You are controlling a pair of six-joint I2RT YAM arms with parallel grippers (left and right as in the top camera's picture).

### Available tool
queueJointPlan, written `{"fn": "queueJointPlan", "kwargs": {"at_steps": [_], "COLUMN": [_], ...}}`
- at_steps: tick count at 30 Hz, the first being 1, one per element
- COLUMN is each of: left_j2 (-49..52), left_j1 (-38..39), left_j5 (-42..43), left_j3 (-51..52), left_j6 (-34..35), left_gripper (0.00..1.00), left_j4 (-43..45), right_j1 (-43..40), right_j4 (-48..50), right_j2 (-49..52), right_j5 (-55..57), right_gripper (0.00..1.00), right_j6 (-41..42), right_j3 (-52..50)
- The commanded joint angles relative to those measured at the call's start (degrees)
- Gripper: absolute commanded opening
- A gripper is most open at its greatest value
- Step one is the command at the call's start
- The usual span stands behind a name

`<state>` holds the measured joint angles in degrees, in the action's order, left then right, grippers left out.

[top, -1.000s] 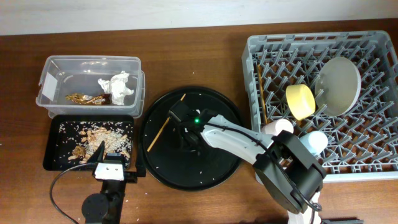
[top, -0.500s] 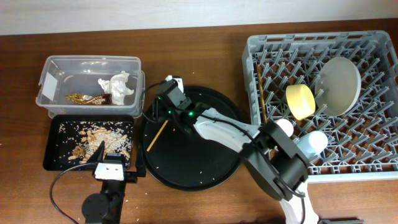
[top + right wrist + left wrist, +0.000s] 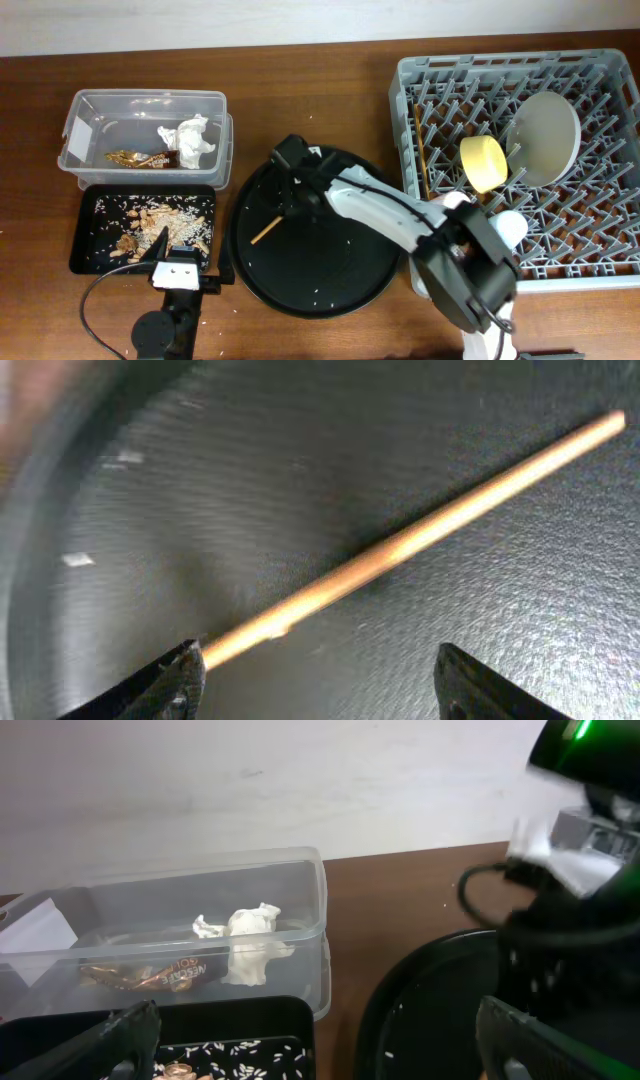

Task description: Sort waste into correct bins and load items into the dishwasher rack

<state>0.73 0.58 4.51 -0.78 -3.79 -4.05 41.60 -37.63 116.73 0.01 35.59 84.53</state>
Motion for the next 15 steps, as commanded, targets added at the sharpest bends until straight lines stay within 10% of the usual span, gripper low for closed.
{"fn": "queueJointPlan", "kwargs": {"at_steps": [1,10,15], "left_j2": [-0.3,-0.3,-0.3], "left_j1": [0.3,0.3,0.3], "left_j5": [0.2,0.2,0.2], "left_j3": [0.3,0.3,0.3], "left_j6": [0.3,0.3,0.3], "left_gripper": [0.99,0.99,0.99], "left_j4": [-0.1,-0.1,-0.1], "right_j1": [0.1,1.5,1.4], "right_j4": [2.0,17.5,7.1], "right_j2": [-3.2,4.8,4.9], "right_j5": [-6.6,-9.7,-21.8], "right_gripper": [0.74,0.81,0.84], "right_j6": [-0.2,-5.2,-12.9], "right_j3": [-0.1,-0.1,-0.1]}}
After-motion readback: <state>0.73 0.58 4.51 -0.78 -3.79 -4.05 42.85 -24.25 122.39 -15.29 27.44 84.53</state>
